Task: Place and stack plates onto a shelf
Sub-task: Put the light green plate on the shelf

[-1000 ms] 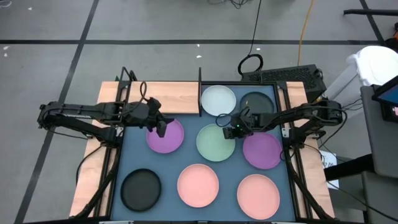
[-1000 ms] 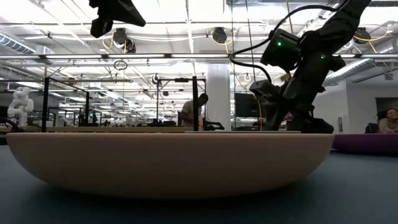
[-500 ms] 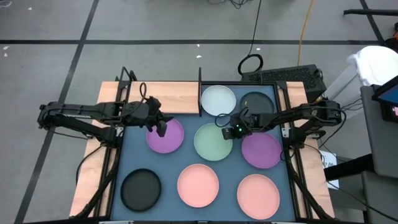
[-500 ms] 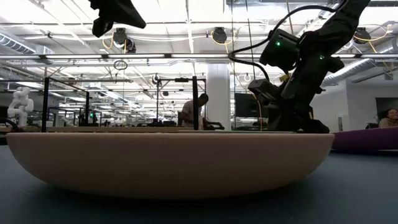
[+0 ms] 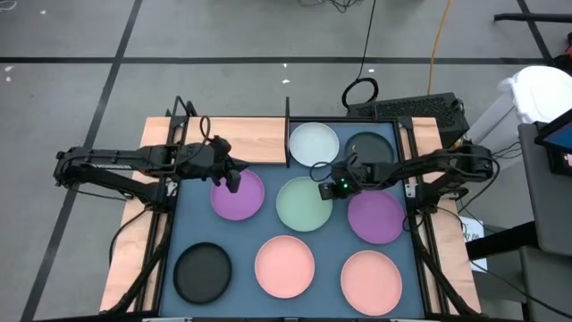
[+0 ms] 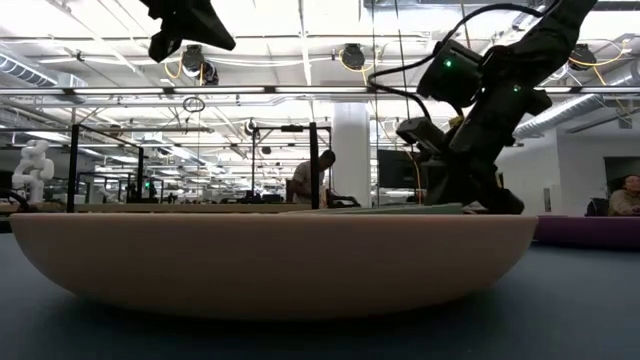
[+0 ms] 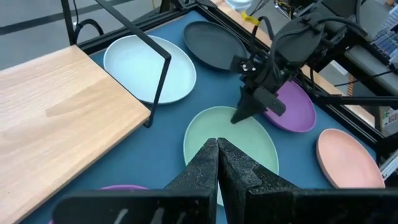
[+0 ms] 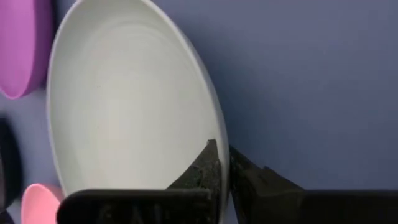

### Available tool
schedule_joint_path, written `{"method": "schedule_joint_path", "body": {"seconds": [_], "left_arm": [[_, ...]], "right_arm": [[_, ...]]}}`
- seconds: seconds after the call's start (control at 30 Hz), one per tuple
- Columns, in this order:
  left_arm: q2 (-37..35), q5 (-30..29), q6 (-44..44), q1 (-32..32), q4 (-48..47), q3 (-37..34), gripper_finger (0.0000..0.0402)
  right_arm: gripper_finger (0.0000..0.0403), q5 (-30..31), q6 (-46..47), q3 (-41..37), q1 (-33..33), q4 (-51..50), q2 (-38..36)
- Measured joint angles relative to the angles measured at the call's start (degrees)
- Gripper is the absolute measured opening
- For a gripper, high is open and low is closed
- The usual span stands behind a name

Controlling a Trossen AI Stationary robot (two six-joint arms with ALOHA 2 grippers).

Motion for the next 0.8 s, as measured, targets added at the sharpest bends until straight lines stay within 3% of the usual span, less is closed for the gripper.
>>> {"method": "schedule_joint_path", "body": {"seconds": [0.37, 0.8], "left_arm": [[0.00, -2.86, -4.75, 0.08, -0.02, -0.02, 0.0013], [0.00, -4.15, -14.60, 1.94, -3.84, -0.02, 0.0127]], "right_arm": [[0.0002, -0.13, 4.12, -0.04, 0.50, 1.68, -6.97], [0.0002, 0.27, 10.61, 0.09, 1.99, 1.83, -14.55]]}}
